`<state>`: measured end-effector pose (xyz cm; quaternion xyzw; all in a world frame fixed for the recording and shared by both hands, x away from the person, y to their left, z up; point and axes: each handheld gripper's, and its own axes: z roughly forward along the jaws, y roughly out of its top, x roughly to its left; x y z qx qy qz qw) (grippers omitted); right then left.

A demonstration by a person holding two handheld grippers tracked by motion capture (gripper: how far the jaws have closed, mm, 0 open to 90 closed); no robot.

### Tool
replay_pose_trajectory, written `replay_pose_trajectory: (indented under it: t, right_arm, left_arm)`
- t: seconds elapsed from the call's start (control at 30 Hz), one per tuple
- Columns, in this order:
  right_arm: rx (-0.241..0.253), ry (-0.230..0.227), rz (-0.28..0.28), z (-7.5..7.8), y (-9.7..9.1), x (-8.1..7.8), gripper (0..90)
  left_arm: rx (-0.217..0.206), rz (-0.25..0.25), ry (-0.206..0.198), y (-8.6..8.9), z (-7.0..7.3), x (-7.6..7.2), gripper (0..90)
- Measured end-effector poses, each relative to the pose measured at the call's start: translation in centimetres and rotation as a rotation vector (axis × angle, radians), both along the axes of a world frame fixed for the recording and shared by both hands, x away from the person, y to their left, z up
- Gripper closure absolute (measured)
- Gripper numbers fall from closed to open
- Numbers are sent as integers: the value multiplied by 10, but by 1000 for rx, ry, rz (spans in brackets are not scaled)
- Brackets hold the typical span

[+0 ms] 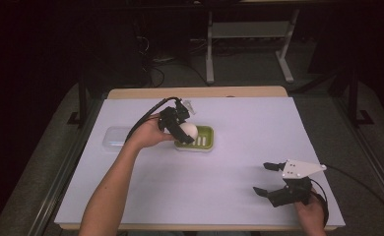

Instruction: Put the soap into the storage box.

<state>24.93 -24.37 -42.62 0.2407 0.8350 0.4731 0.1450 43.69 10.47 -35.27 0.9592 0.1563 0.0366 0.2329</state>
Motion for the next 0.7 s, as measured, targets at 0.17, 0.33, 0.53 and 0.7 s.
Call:
replay_pose_trajectory:
  t: [0.17,0.33,0.53,0.7]
  right_arm:
    - [-2,-2,7,1,0,-1,131]
    - [7,6,5,0,-1,-1,131]
    - [15,1,1,0,-2,-1,130]
    - [19,3,-1,1,-2,-2,131]
  left_arm:
    - [-11,10,-3,-7,-2,6,250]
    - [-15,19,0,-10,-6,12,250]
    - [-12,36,14,-11,-13,17,250]
    - [-4,43,30,-13,-18,20,251]
